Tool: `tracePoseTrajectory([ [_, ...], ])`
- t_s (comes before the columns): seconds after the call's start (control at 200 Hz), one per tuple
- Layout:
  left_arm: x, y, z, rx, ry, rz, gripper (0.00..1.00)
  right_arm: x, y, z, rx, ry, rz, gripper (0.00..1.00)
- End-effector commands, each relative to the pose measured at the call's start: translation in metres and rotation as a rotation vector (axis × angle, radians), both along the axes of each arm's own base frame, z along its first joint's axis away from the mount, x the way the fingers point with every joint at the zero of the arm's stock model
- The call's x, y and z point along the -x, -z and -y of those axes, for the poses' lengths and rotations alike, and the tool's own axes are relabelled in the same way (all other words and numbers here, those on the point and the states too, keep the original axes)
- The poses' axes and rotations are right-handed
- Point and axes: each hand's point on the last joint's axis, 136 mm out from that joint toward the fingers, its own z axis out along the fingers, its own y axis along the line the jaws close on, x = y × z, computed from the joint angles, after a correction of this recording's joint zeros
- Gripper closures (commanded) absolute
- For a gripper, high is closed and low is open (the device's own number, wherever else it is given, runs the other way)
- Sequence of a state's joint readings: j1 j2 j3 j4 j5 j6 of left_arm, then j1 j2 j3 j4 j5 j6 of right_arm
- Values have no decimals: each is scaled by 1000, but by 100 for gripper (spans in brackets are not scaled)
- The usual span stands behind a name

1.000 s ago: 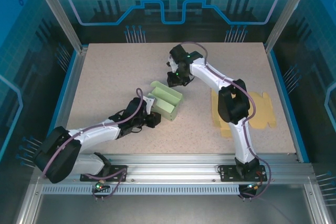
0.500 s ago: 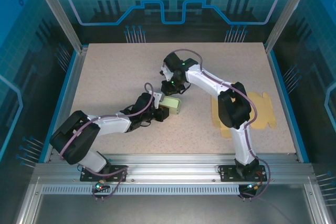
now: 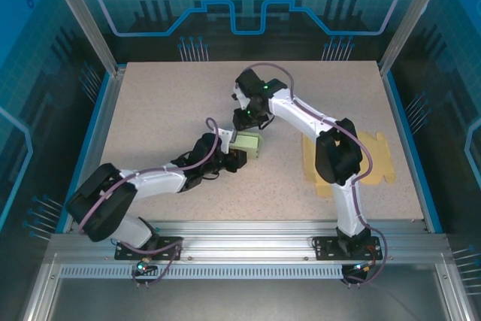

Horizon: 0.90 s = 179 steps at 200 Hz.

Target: Fold the paper box

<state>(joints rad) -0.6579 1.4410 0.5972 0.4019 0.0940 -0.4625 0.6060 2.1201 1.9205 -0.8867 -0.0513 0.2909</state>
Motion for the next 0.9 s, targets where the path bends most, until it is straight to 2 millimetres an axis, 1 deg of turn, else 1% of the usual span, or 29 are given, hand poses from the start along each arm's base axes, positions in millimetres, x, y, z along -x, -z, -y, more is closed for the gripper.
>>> tracePoseTrajectory([
  [0.0,16,-5,-8,-22,21,4,73,-16,-51,16,-15,30,118,61],
  [0.085,24,-11,-13,-21,26,4,73,-18,-67,21,-11,39,162,58],
  [0.15,30,-20,-16,-13,33,13,73,-16,-77,27,-2,55,188,58],
  [0.245,34,-44,-21,-28,46,59,71,-9,-93,42,7,88,235,58],
  [0.35,29,-79,-36,-142,36,130,70,9,-108,61,-4,136,280,58],
  [0.415,21,-93,-53,-245,15,129,69,25,-116,73,-25,170,301,58],
  [0.475,11,-99,-68,-321,1,116,68,41,-121,85,-41,206,321,59],
  [0.56,-2,-101,-90,-383,-10,84,65,64,-123,101,-71,255,341,59],
  [0.645,-15,-96,-107,-406,-19,48,64,83,-117,112,-94,294,333,58],
  [0.71,-21,-92,-112,-411,3,31,64,96,-109,117,-109,320,326,58],
  [0.765,-25,-88,-113,-422,26,36,64,105,-102,116,-129,326,322,58],
  [0.89,-34,-76,-117,-438,66,29,61,115,-85,115,-112,343,310,55],
])
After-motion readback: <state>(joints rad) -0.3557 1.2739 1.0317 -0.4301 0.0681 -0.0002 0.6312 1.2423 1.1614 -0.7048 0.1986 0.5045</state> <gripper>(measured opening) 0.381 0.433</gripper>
